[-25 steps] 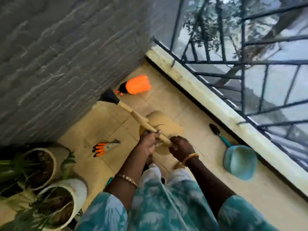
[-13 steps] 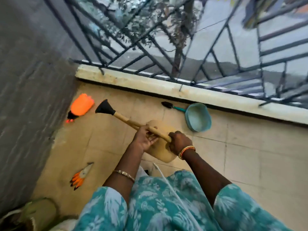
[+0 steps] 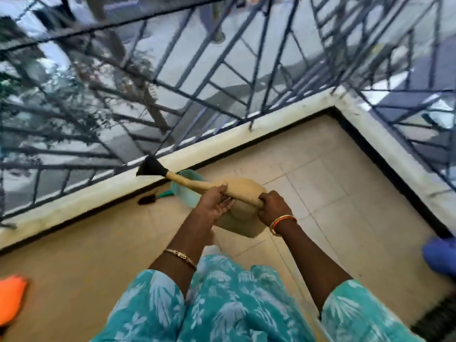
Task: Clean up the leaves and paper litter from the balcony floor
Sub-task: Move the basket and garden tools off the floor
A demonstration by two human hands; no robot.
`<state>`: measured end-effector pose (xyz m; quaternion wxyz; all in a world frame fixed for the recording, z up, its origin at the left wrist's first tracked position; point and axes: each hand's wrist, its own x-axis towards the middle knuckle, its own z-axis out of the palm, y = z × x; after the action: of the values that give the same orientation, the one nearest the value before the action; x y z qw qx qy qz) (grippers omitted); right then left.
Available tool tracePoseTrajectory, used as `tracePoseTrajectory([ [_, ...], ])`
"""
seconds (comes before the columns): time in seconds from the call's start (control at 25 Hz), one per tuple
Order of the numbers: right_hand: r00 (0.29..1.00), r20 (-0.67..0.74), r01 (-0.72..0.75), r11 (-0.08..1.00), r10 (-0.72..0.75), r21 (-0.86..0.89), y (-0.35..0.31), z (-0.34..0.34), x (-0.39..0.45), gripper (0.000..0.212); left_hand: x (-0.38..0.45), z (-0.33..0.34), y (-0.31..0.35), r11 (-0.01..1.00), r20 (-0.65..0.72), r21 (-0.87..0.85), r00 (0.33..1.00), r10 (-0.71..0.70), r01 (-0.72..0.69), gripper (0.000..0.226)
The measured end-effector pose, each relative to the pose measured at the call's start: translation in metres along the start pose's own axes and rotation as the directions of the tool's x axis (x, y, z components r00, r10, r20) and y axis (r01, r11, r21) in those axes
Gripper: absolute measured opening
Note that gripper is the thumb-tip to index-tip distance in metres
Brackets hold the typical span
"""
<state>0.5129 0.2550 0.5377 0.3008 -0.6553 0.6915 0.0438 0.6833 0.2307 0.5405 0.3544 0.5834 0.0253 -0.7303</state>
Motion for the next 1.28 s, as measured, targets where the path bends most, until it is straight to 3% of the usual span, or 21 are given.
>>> tracePoseTrajectory([
  [0.12, 0.994, -0.060, -0.092, 0.996, 0.093, 0.017, 0.042, -0.033, 0.026, 0.044, 0.025, 0.071, 0.001, 0.995, 0.095, 0.097, 0.995, -0.024, 0.015, 0.007],
  [0.28, 0.980, -0.092, -0.170, 0.982, 0.177, 0.081, 0.096, -0.083, 0.066, 0.047, 0.059, 0.160, 0.005, 0.957, 0.201, 0.271, 0.966, -0.161, 0.103, 0.011],
  [0.44, 0.930, -0.125, -0.321, 0.929, 0.346, 0.186, 0.150, -0.123, 0.092, 0.053, 0.094, 0.247, 0.021, 0.894, 0.184, 0.415, 0.947, -0.263, 0.167, 0.021],
  [0.68, 0.857, -0.135, -0.427, 0.833, 0.496, 0.352, 0.222, -0.172, 0.132, 0.052, 0.140, 0.376, 0.019, 0.827, 0.190, 0.532, 0.926, -0.326, 0.183, 0.015],
  [0.84, 0.812, -0.146, -0.479, 0.788, 0.565, 0.386, 0.304, -0.207, 0.163, 0.047, 0.181, 0.468, -0.008, 0.762, 0.167, 0.620, 0.917, -0.363, 0.189, 0.015],
  [0.92, 0.808, -0.136, -0.494, 0.785, 0.574, 0.375, 0.348, -0.231, 0.182, 0.043, 0.199, 0.515, -0.019, 0.748, 0.167, 0.633, 0.909, -0.383, 0.199, 0.016],
  [1.16, 0.900, 0.006, -0.422, 0.868, 0.436, 0.262, 0.461, -0.314, 0.252, 0.036, 0.239, 0.648, -0.037, 0.769, 0.149, 0.615, 0.931, -0.333, 0.177, 0.022],
  [1.28, 0.913, 0.065, -0.406, 0.877, 0.404, 0.256, 0.497, -0.347, 0.295, 0.024, 0.266, 0.700, -0.035, 0.785, 0.116, 0.594, 0.947, -0.300, 0.176, 0.024],
])
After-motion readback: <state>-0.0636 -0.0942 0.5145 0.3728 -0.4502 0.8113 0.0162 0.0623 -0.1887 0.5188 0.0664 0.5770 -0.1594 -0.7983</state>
